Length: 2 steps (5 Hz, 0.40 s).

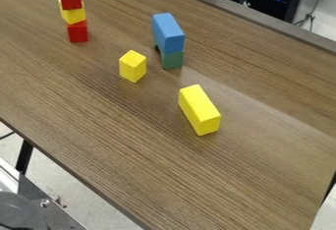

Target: Put the yellow rectangular block on top of the blue other rectangular block

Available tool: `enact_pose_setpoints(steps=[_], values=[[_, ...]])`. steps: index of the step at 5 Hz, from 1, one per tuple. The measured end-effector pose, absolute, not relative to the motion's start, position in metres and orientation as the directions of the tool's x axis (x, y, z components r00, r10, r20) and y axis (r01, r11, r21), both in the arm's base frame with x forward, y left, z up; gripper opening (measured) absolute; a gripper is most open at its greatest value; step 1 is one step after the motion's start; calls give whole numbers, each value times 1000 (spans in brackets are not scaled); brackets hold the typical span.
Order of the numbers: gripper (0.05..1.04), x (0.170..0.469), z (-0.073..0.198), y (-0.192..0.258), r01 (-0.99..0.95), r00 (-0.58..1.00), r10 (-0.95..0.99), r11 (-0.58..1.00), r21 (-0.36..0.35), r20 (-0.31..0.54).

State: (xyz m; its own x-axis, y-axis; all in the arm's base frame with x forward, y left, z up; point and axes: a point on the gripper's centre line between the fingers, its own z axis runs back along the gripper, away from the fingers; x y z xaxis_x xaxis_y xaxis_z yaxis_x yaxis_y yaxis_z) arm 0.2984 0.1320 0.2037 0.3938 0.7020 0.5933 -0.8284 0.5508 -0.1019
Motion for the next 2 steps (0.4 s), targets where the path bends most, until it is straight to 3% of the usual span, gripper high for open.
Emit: enact_pose_setpoints(steps=[1, 2], values=[[1001, 296, 193, 96, -775, 449, 721, 608, -172, 528], [1001, 292, 177, 62, -708, 538, 690, 682, -185, 484]])
